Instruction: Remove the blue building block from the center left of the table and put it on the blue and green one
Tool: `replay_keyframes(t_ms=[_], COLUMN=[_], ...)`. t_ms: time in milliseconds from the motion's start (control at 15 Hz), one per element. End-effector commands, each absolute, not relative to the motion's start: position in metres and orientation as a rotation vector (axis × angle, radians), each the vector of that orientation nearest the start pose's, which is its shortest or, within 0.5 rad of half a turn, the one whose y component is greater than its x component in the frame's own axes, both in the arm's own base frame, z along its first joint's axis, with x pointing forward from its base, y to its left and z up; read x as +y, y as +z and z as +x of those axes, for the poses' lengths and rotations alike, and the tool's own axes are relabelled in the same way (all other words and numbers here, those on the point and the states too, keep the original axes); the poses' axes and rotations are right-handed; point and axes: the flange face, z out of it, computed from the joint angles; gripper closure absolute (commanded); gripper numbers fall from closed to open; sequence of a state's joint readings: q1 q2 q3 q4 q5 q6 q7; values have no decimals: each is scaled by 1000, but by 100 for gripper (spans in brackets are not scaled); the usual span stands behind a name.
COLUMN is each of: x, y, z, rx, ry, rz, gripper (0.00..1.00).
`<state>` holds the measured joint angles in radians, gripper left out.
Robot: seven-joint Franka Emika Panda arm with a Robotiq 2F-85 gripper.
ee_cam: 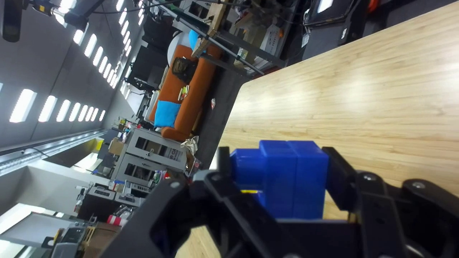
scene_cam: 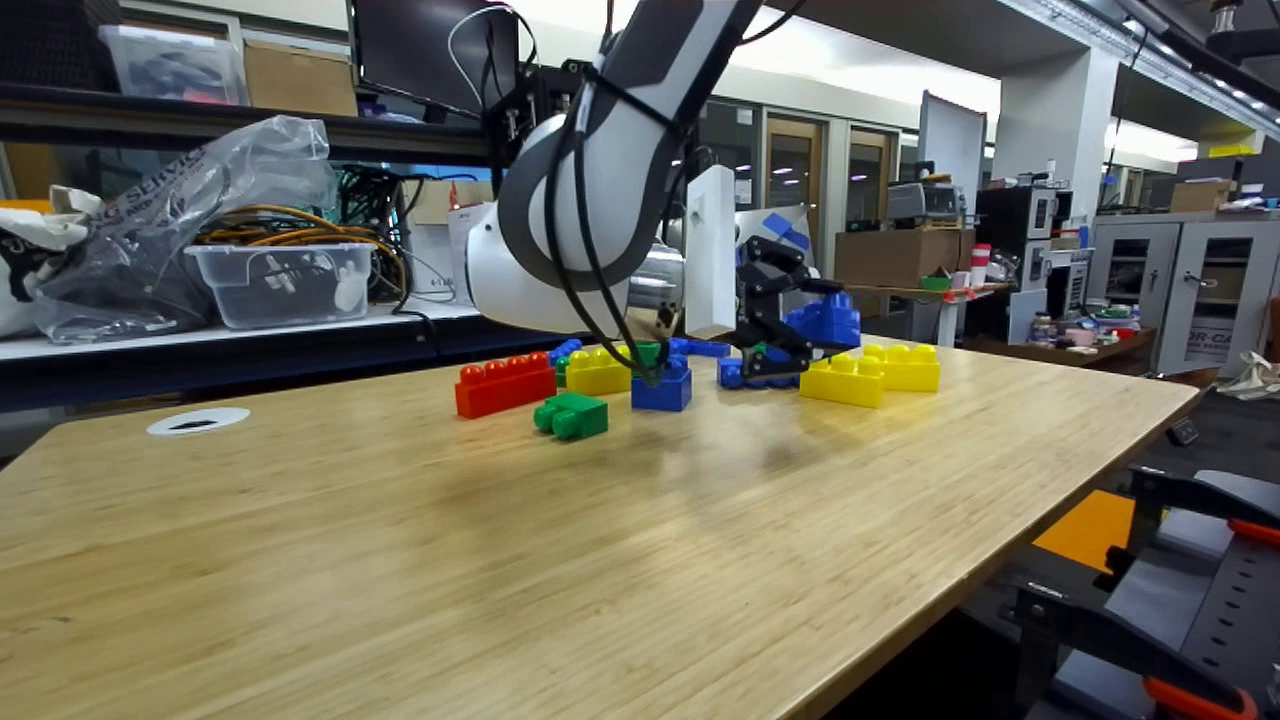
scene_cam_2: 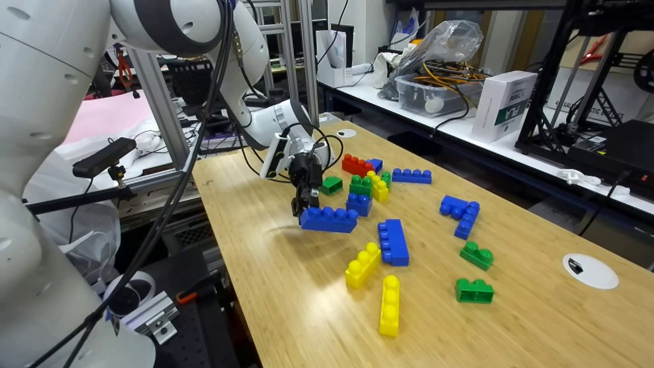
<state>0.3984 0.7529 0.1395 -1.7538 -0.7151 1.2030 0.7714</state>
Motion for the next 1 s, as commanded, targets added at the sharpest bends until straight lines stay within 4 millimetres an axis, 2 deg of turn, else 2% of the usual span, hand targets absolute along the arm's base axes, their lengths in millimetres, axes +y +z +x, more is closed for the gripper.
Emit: replay_keyframes(t_ms=[0, 400, 933], x=[188, 175, 174], y=[135, 112, 108], z=[489, 492, 493], rx=[39, 40, 53], ry=[-676, -720, -728], rz=[1799, 1783, 1782], gripper=[62, 62, 62])
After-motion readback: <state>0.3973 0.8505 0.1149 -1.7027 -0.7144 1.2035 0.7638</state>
